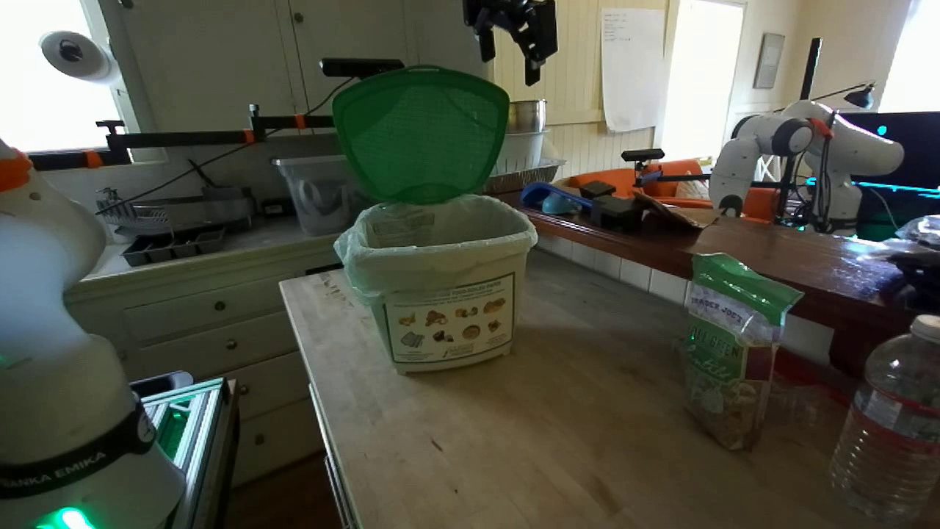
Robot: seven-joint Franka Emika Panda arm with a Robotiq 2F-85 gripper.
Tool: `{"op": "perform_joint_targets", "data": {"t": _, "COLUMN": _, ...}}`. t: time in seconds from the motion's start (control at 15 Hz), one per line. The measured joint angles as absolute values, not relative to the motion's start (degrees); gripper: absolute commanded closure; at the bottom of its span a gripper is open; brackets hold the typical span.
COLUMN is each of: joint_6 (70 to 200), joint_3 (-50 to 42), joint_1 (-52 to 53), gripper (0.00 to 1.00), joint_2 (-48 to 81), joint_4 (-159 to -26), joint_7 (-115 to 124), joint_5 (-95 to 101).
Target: Wipe the table with the tissue, then throw it in the bin, and finally close the bin
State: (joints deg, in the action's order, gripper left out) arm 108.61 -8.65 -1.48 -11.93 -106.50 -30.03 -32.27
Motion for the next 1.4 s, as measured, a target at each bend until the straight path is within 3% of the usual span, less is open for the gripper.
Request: {"op": "perform_joint_targets", "data": {"t": 1.4, "joint_6": 95.80, "joint_3": -4.61, "joint_1": -0.15, "gripper": 0.00, "joint_2": -8.32, "joint_4": -101.05, "joint_7": -18.68, "joint_5": -32.31}}
